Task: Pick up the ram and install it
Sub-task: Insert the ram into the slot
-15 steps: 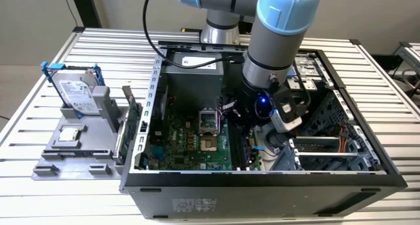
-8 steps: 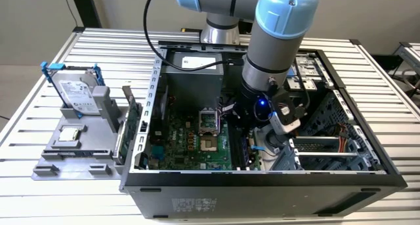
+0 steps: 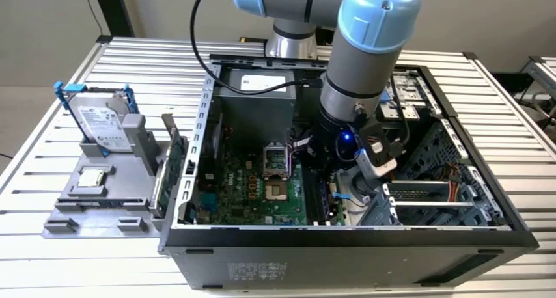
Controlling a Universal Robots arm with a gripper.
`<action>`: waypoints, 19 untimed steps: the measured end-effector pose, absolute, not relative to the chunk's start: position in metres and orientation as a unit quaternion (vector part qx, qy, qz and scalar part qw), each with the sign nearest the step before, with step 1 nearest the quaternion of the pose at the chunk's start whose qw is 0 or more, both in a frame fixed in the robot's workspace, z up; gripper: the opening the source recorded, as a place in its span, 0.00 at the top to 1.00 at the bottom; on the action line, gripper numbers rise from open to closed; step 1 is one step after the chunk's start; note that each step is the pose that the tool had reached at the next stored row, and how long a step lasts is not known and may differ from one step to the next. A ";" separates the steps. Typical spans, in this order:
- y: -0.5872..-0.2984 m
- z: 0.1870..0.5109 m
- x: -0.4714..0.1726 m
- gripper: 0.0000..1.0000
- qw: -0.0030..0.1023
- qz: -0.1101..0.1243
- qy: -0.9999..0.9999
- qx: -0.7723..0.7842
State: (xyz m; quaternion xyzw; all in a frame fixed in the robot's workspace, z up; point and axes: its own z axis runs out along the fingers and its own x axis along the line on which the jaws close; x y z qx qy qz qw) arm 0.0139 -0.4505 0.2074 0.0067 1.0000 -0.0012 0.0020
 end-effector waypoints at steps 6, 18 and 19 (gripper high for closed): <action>-0.451 0.224 0.014 0.00 0.001 -0.003 1.000 0.007; -0.451 0.251 0.014 1.00 0.001 -0.002 1.000 0.007; -0.451 0.251 0.014 1.00 0.001 -0.002 1.000 0.007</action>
